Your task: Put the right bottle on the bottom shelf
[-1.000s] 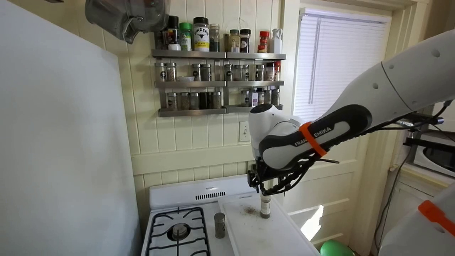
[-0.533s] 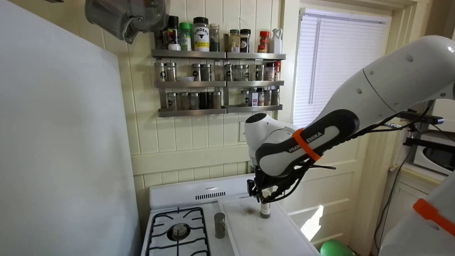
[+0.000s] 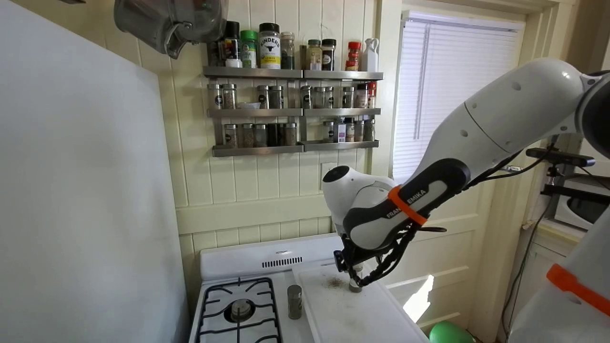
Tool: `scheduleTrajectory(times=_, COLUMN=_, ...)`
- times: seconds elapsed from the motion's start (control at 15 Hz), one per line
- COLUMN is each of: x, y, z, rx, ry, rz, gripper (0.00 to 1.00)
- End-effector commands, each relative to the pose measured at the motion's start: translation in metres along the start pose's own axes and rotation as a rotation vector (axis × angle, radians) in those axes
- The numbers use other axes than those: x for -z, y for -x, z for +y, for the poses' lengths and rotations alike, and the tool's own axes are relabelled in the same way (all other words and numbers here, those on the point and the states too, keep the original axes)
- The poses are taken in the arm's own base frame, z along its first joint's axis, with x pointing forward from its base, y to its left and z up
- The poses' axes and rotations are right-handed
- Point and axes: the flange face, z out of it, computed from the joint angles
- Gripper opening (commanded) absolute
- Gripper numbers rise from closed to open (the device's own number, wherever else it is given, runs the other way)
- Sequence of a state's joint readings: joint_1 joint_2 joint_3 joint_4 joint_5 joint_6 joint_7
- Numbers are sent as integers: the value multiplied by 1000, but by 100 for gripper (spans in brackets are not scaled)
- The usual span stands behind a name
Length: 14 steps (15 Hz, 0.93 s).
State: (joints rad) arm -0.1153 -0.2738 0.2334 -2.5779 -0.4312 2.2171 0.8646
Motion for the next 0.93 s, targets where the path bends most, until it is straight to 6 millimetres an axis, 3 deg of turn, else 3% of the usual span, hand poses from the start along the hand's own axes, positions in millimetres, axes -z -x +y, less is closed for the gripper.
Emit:
scheduleTrajectory(times=0.0, x=-15, y=-2, z=-10, rx=-11, ry=22, rz=56, gripper=100)
scheduleTrajectory(times=0.87, x=-42, y=-12, z=-26, rx=-69, ry=6, rz=156, gripper=100)
